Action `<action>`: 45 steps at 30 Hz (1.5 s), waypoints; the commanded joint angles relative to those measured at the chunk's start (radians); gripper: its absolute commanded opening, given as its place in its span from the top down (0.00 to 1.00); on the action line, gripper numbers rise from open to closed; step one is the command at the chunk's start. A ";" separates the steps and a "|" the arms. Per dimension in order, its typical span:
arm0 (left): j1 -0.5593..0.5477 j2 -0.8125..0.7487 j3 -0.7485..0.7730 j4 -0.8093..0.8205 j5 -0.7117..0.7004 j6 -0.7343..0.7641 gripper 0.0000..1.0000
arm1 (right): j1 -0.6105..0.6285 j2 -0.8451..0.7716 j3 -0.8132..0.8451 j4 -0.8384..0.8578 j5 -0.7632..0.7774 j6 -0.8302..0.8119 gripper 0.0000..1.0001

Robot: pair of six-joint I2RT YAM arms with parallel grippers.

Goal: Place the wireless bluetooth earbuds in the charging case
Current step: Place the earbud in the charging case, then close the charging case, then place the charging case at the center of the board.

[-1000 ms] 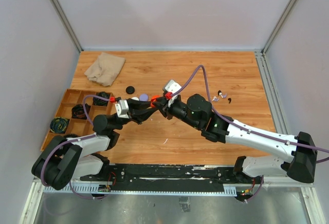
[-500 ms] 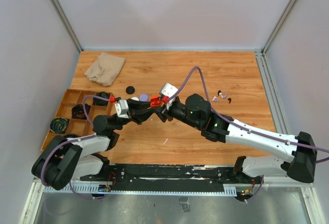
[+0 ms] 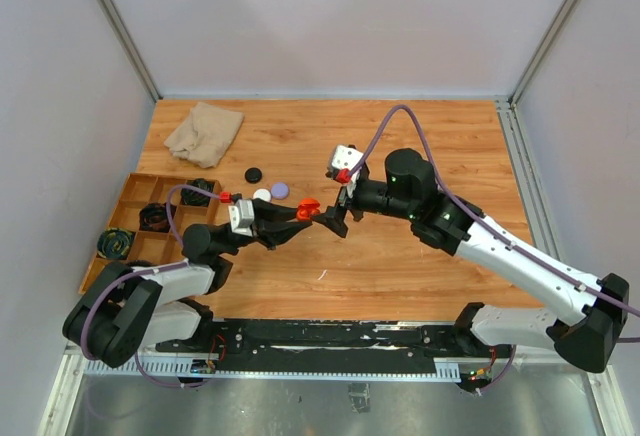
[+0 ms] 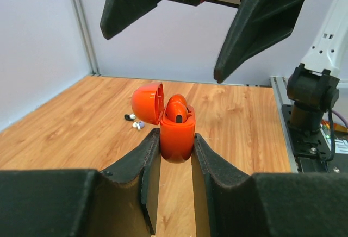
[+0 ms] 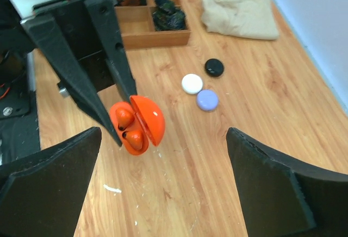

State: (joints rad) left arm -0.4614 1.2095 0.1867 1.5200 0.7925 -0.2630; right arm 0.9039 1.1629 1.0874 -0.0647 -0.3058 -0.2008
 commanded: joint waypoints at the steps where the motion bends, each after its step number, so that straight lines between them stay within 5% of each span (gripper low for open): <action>1: -0.005 0.016 0.028 0.046 0.040 0.002 1.00 | -0.055 -0.010 0.027 -0.094 -0.217 -0.053 0.01; 17: -0.006 0.105 0.064 0.140 0.049 -0.099 1.00 | -0.084 0.111 0.043 -0.116 -0.357 -0.118 0.01; 30: -0.005 0.111 0.158 -0.253 -0.077 -0.073 1.00 | -0.083 0.066 0.018 -0.156 -0.359 -0.128 0.01; 36: -0.006 0.113 0.176 -0.369 -0.107 -0.091 1.00 | -0.084 0.034 -0.002 -0.158 -0.276 -0.119 0.01; 45: -0.029 0.165 0.200 -0.552 -0.080 -0.271 0.98 | -0.084 -0.060 -0.104 -0.076 0.041 -0.017 0.01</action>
State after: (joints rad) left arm -0.4721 1.3491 0.3649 1.0698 0.7105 -0.4355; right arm 0.8146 1.1500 1.0348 -0.1917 -0.4294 -0.2867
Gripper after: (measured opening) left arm 0.294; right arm 0.987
